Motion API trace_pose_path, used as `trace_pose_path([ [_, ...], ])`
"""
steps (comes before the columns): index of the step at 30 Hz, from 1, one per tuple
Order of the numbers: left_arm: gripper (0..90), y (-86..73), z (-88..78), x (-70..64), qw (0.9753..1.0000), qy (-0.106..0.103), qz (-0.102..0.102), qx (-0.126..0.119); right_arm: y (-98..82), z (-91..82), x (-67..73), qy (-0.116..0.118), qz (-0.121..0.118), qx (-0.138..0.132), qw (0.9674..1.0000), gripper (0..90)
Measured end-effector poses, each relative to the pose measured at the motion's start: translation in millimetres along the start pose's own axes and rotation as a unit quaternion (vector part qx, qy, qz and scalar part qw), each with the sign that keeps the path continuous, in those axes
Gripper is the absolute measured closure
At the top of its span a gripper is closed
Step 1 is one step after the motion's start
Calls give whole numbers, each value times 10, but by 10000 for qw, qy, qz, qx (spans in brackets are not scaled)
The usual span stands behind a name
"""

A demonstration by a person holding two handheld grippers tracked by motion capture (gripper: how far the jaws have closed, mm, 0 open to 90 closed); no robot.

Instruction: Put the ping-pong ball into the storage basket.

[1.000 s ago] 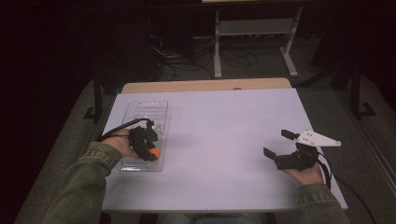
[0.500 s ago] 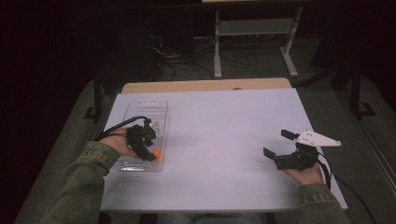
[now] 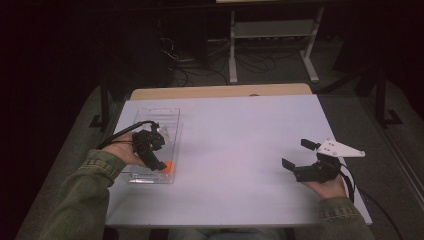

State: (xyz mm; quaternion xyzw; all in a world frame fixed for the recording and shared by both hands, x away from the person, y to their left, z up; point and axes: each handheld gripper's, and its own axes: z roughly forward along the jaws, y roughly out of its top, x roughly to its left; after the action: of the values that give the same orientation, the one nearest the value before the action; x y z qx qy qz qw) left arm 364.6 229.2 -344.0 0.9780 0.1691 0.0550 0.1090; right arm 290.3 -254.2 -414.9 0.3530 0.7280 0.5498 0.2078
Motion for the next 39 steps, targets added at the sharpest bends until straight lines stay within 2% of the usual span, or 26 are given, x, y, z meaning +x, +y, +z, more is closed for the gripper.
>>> trace_pose_path([
  [4, 192, -1, -66, 11, 9999, -69, -39, -141, 0, -3, 1, 0, 5, 0, 10000, 0],
  [14, 68, -19, -216, 6, 9984, 50, -213, -513, 2, -8, 1, -7, 4, -13, 10000, 0],
  [17, 64, -8, -276, -4, 9972, 40, -203, -715, 2, -8, 0, -9, 7, -19, 10000, 0],
  [21, 22, 7, -358, -24, 9959, 114, -212, -869, 3, -10, 2, -12, 8, -23, 10000, 0],
  [27, 0, -41, -484, -54, 9917, 279, -284, -1226, 4, -13, 1, -17, 14, -32, 10000, 0],
  [31, 0, -98, -554, -56, 9866, 443, -367, -1528, 4, -14, 1, -32, 13, -31, 10000, 0],
  [39, 0, -194, -599, -66, 9806, 535, -468, -1828, 3, -13, 0, -42, 18, -27, 10000, 0],
])
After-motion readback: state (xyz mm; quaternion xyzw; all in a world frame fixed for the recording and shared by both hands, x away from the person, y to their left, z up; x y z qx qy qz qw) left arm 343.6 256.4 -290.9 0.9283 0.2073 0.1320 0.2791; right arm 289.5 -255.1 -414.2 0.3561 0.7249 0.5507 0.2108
